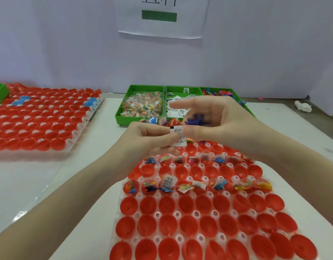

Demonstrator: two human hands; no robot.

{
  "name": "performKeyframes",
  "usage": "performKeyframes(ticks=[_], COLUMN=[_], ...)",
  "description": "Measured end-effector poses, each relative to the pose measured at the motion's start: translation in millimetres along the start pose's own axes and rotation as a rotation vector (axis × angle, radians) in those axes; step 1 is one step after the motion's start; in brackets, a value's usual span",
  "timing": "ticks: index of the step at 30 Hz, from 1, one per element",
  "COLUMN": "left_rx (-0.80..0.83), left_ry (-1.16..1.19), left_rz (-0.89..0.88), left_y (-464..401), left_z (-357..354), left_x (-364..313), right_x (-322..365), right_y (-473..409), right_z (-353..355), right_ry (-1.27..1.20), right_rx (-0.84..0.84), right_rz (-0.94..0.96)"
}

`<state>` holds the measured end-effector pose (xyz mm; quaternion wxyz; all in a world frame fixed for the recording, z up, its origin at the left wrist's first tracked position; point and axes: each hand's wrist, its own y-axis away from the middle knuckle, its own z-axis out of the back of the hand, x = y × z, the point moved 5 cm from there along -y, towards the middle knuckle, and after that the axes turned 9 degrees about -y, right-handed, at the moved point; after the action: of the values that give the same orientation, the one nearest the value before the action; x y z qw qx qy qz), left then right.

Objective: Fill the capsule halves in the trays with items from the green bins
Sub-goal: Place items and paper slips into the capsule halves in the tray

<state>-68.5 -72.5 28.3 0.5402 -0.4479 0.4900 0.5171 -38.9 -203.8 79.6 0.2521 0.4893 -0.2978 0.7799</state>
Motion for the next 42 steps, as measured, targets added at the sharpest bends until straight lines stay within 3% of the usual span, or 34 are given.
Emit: performKeyframes(ticks=[3, 11, 17, 34, 42], left_rx=[0.028, -0.038, -0.067, -0.052, -0.066], left_ry=[-0.018, 0.050, 0.045, 0.070, -0.106], left_rz=[-0.032, -0.022, -0.019, 0.032, -0.048], left_y=[11.1, 21.4, 23.6, 19.6, 19.9], left_z=[-2.8, 2.5, 6.4, -1.3, -5.3], left_x=[-7.8, -15.9, -20.4, -12.1, -9.5], right_x=[3.8, 11.3, 12.1, 9.7, -2.5], right_y=[2.1, 11.2, 10.8, 3.5, -5.4], right_z=[-3.1, -10.1, -3.7, -11.2, -5.8], right_ry=[-0.091, -0.035, -0.043, 0.215, 0.260], right_rx=[-0.073, -0.020, -0.109, -0.057, -0.097], right_rz=[0.037, 0.046, 0.067, 0.082, -0.104])
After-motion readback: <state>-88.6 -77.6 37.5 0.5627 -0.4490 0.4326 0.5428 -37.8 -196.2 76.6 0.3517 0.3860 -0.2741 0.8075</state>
